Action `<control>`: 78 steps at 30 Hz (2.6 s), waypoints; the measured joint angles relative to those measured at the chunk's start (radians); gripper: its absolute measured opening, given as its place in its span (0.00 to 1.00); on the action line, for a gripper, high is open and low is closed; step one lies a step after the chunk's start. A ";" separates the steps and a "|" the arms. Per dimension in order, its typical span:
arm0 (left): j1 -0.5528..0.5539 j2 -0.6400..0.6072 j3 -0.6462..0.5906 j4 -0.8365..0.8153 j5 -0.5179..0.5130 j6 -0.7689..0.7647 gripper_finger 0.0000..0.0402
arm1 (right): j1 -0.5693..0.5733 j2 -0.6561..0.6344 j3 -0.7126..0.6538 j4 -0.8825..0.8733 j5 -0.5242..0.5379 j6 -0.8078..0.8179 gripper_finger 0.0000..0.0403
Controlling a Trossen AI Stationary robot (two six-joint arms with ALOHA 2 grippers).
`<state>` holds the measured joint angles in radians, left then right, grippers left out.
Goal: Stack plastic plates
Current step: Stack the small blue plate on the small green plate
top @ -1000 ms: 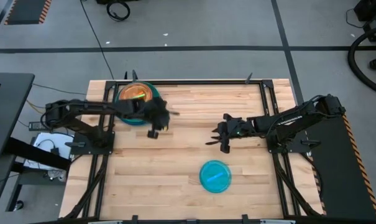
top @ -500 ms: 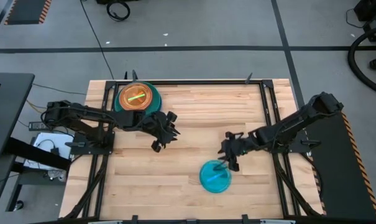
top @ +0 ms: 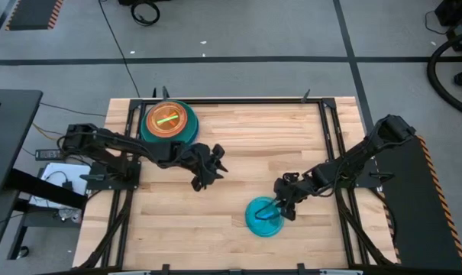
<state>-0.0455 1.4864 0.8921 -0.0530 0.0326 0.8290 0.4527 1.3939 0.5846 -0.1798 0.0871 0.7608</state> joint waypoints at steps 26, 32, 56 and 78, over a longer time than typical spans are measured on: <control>-0.205 0.322 0.023 0.384 -0.062 0.093 0.35 | -0.049 -0.031 0.000 -0.116 -0.231 0.122 0.36; -0.273 0.393 0.136 0.264 -0.119 0.014 0.35 | -0.005 -0.114 0.000 -0.151 -0.122 0.201 0.36; -0.356 0.439 0.229 0.205 -0.125 0.003 0.35 | 0.200 -0.183 0.001 -0.047 0.460 0.365 0.36; -0.307 0.491 0.234 0.210 -0.108 0.150 0.35 | 0.203 -0.168 0.000 0.000 0.724 0.207 0.36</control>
<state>-0.3523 1.9770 1.1263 0.1568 -0.0750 0.9794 0.6552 1.2259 0.5846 -0.1799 0.8107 0.9677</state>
